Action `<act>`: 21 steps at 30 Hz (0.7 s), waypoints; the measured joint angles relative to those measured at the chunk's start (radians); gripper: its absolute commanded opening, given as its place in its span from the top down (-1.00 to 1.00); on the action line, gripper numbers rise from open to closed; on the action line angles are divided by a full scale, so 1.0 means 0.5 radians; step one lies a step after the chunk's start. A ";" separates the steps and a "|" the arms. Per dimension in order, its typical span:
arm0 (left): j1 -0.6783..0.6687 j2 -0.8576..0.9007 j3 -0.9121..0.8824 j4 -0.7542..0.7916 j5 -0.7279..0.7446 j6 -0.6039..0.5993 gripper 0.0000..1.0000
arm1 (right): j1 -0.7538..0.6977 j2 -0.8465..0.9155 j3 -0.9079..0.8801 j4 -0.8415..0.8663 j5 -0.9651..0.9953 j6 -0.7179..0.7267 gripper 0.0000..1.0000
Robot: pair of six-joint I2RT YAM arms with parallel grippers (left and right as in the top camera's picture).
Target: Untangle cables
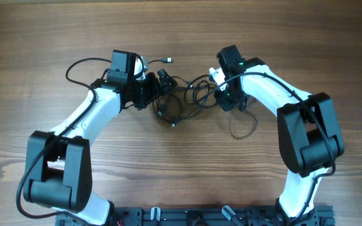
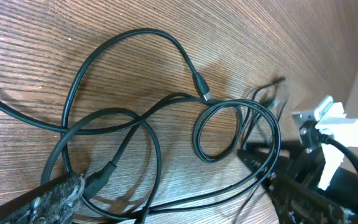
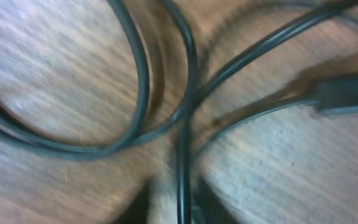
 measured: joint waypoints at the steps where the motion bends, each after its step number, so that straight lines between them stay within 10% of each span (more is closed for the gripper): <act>1: 0.000 0.000 0.000 0.000 -0.001 0.000 -1.00 | -0.002 0.000 0.002 -0.013 -0.002 -0.002 0.91; 13: 0.000 0.000 0.000 0.000 -0.001 0.000 -1.00 | -0.041 -0.079 -0.037 -0.086 -0.032 0.038 0.91; 21: 0.000 0.000 0.000 0.001 -0.001 0.000 -1.00 | -0.249 -0.890 -0.063 0.003 -0.115 0.053 0.91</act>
